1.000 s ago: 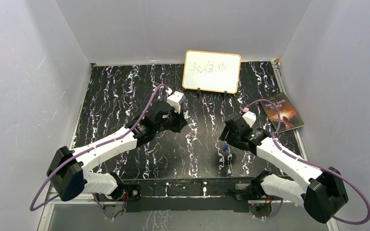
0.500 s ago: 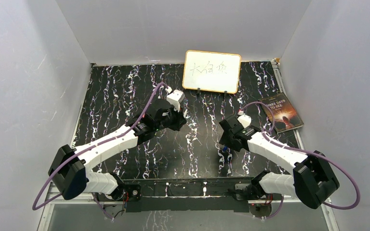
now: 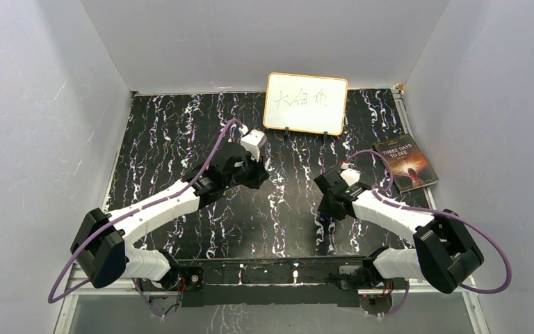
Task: Insert the pens into the pen caps
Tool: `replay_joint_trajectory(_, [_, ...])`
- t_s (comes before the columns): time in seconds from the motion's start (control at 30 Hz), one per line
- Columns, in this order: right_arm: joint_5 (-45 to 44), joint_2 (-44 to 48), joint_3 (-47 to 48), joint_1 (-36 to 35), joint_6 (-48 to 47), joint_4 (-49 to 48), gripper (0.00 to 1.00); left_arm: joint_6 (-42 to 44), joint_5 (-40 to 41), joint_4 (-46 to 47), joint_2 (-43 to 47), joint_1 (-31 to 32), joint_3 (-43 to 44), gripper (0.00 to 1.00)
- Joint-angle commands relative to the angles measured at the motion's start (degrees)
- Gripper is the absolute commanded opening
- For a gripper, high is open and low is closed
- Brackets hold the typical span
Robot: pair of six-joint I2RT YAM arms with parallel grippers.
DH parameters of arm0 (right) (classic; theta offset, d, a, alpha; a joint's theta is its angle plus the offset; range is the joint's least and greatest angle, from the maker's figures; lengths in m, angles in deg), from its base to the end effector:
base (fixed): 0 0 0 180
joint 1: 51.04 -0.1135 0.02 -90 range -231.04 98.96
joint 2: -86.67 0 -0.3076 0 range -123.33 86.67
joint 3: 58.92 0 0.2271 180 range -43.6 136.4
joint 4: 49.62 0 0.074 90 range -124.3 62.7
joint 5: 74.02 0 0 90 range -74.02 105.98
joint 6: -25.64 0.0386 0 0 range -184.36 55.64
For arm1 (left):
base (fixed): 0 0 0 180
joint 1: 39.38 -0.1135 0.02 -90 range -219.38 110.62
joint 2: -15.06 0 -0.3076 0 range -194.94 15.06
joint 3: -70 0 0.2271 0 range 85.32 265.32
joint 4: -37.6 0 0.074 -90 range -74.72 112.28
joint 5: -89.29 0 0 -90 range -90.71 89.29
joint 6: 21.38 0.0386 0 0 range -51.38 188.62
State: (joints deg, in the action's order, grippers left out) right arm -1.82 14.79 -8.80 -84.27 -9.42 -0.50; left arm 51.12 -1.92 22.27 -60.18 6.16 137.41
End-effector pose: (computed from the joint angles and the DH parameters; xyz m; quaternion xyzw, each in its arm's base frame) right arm 0.1499 0.0841 0.2170 0.2087 0.9520 0.0046 0.2240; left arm 0.1886 -0.1934 0.3357 0.2078 0.8083 -0.2954 0.4649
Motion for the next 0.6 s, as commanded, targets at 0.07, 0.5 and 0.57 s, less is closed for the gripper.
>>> replay_joint_trajectory(0.07, [0.0,-0.8,-0.4,0.1,-0.2,-3.4,0.25,0.7,-0.9,0.9,0.4,-0.3,1.1,0.0])
replay_joint_trajectory(0.5, [-0.5,2.5,-0.3,0.1,-2.0,-4.9,0.0,-0.1,-2.2,1.3,0.4,-0.4,0.7,0.0])
replay_joint_trajectory(0.57, [-1.1,5.6,0.4,0.1,-2.8,-5.4,0.0,-0.6,-3.0,1.6,0.5,-0.4,0.7,0.0])
